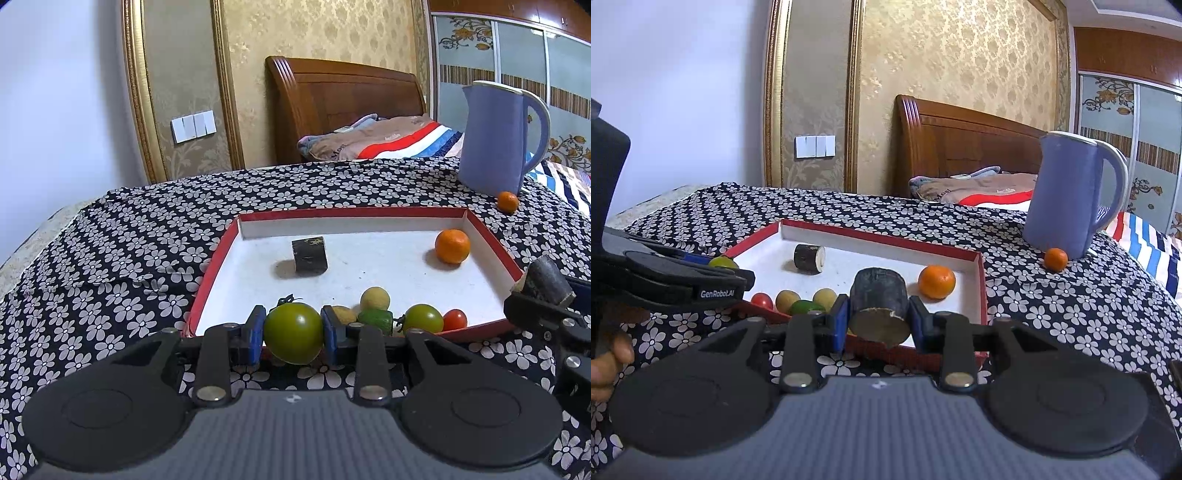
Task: Organize fruits
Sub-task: 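Carry the dark cylinder with the right tool while the left tool carries the green tomato over the tray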
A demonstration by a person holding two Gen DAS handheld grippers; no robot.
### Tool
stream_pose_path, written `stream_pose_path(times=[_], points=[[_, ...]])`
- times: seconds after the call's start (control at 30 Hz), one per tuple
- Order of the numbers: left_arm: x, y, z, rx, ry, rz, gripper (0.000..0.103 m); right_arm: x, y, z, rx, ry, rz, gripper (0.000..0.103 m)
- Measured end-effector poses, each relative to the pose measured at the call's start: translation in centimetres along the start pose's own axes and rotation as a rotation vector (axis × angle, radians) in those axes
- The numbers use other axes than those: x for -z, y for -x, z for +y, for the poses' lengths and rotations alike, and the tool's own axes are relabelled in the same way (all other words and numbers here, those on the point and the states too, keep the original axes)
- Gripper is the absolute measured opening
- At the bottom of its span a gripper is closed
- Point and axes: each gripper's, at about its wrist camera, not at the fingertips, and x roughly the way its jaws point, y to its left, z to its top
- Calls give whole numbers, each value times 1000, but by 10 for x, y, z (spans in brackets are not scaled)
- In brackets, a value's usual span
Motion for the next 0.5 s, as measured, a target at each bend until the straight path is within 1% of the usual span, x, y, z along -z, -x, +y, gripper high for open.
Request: stream_pose_path(times=[0.5], points=[[-5,-8,0,-12,-3,3,31,-9,-6,1,1,14,-5,32]])
